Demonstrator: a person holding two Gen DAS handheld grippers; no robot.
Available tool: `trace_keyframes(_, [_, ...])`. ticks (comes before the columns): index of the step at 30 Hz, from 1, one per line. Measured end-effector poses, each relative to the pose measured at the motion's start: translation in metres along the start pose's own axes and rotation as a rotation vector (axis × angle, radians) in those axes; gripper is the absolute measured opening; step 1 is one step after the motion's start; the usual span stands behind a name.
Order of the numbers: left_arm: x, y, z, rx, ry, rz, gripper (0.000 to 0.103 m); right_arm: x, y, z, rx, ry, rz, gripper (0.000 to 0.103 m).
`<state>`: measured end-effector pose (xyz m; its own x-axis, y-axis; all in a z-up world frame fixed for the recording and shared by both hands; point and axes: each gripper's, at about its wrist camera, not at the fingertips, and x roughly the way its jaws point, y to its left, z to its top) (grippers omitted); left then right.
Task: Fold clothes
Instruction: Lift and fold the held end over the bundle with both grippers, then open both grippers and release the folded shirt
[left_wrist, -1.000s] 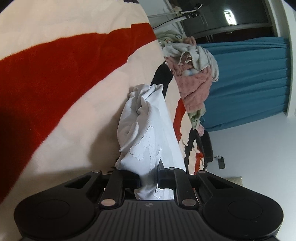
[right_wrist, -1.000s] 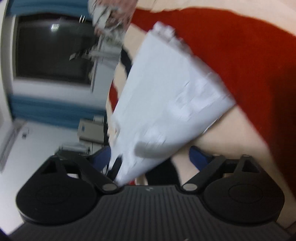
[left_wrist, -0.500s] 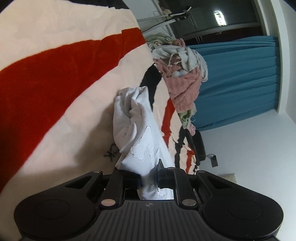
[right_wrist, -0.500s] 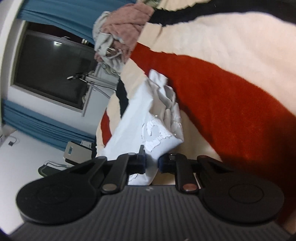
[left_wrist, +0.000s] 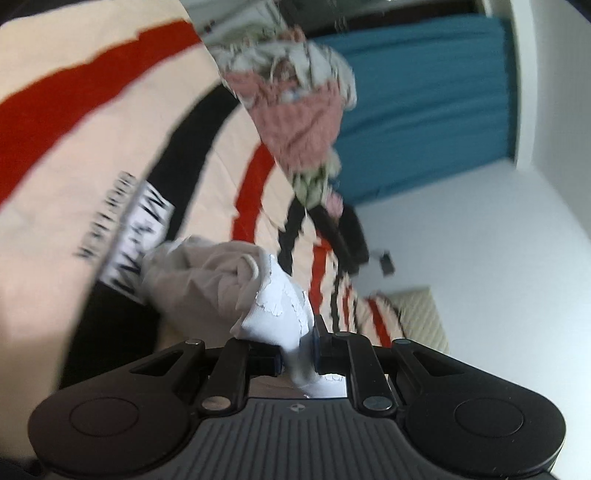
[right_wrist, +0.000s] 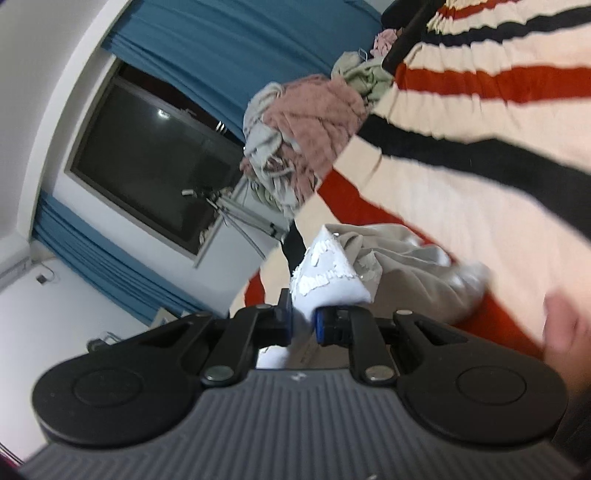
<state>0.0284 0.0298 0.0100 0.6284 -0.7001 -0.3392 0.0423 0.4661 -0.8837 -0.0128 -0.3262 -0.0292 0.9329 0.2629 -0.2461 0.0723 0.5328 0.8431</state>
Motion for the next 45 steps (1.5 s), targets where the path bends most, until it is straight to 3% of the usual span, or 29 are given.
trace_keyframes(3, [0.037, -0.041, 0.010, 0.022, 0.066, 0.056, 0.016, -0.001, -0.004, 0.042, 0.048, 0.006, -0.013, 0.015])
trace_keyframes(7, [0.097, -0.088, 0.023, 0.090, 0.093, 0.137, 0.015, 0.016, -0.027, 0.091, 0.117, 0.024, -0.070, 0.015])
trace_keyframes(14, [0.251, -0.133, 0.072, 0.143, 0.132, 0.274, 0.015, 0.114, -0.063, 0.179, 0.100, 0.030, -0.199, 0.015])
trace_keyframes(17, [0.319, -0.150, 0.107, 0.159, 0.129, 0.245, 0.015, 0.162, -0.068, 0.222, 0.057, 0.014, -0.240, 0.015])
trace_keyframes(21, [0.381, -0.169, 0.137, 0.262, 0.070, 0.100, 0.015, 0.200, -0.049, 0.271, -0.145, -0.128, -0.198, 0.015])
trace_keyframes(23, [0.408, -0.163, 0.140, 0.318, 0.042, 0.034, 0.015, 0.213, -0.055, 0.280, -0.214, -0.207, -0.169, 0.015])
trace_keyframes(26, [0.442, -0.138, 0.130, 0.404, 0.049, 0.015, 0.015, 0.234, -0.085, 0.275, -0.257, -0.245, -0.187, 0.015])
trace_keyframes(30, [0.454, -0.075, 0.096, 0.486, 0.128, 0.097, 0.015, 0.254, -0.138, 0.229, -0.340, -0.187, -0.310, 0.015])
trace_keyframes(34, [0.442, -0.033, 0.068, 0.557, 0.187, 0.163, 0.016, 0.256, -0.179, 0.184, -0.243, -0.060, -0.413, 0.016])
trace_keyframes(36, [0.435, -0.036, 0.056, 0.659, 0.216, 0.193, 0.019, 0.252, -0.182, 0.172, -0.215, -0.011, -0.448, 0.018])
trace_keyframes(38, [0.416, -0.044, 0.052, 0.705, 0.204, 0.216, 0.031, 0.241, -0.177, 0.166, -0.187, 0.014, -0.491, 0.020])
trace_keyframes(40, [0.397, -0.053, 0.047, 0.750, 0.191, 0.240, 0.033, 0.226, -0.168, 0.162, -0.166, 0.033, -0.528, 0.020])
trace_keyframes(45, [0.324, -0.105, 0.037, 0.819, 0.125, 0.230, 0.039, 0.171, -0.109, 0.155, -0.246, 0.024, -0.520, 0.020])
